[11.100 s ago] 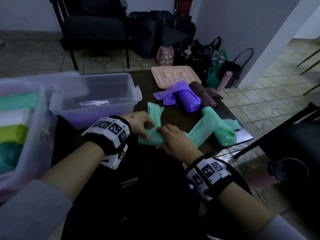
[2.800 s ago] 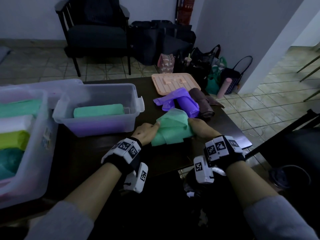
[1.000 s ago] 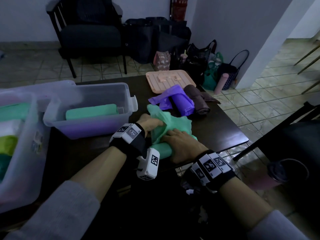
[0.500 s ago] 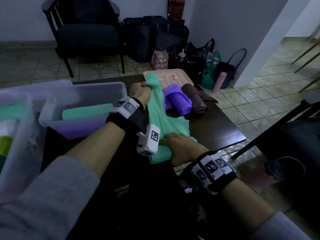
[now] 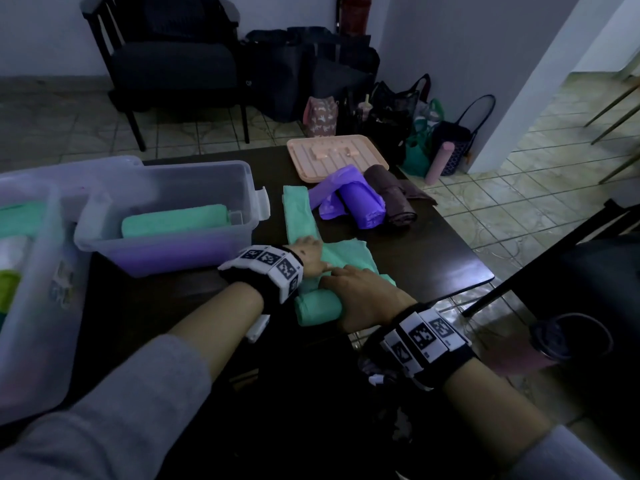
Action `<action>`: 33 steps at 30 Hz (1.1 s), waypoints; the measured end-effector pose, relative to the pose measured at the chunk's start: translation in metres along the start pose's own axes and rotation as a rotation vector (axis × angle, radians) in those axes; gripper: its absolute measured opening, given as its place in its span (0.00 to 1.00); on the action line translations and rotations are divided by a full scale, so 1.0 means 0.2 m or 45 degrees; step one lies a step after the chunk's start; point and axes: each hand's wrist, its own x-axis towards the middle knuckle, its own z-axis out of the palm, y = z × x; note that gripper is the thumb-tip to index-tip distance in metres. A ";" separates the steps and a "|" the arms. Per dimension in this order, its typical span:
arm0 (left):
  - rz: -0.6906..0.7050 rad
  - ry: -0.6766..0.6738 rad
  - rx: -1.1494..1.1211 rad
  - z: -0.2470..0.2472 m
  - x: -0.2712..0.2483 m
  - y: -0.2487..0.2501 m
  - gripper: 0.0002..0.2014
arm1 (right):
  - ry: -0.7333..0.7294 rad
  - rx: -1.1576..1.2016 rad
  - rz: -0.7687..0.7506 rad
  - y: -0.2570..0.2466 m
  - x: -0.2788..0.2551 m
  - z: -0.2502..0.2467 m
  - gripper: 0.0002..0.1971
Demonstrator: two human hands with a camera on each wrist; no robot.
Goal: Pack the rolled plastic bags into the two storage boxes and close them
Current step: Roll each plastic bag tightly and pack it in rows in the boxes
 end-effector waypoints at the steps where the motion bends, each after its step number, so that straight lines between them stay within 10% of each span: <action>1: -0.013 -0.028 -0.003 0.03 0.01 -0.03 0.34 | -0.005 -0.010 0.002 -0.01 0.00 0.00 0.31; 33: 0.019 0.023 0.053 0.07 -0.02 -0.10 0.39 | 0.212 0.370 -0.039 -0.01 -0.01 0.02 0.35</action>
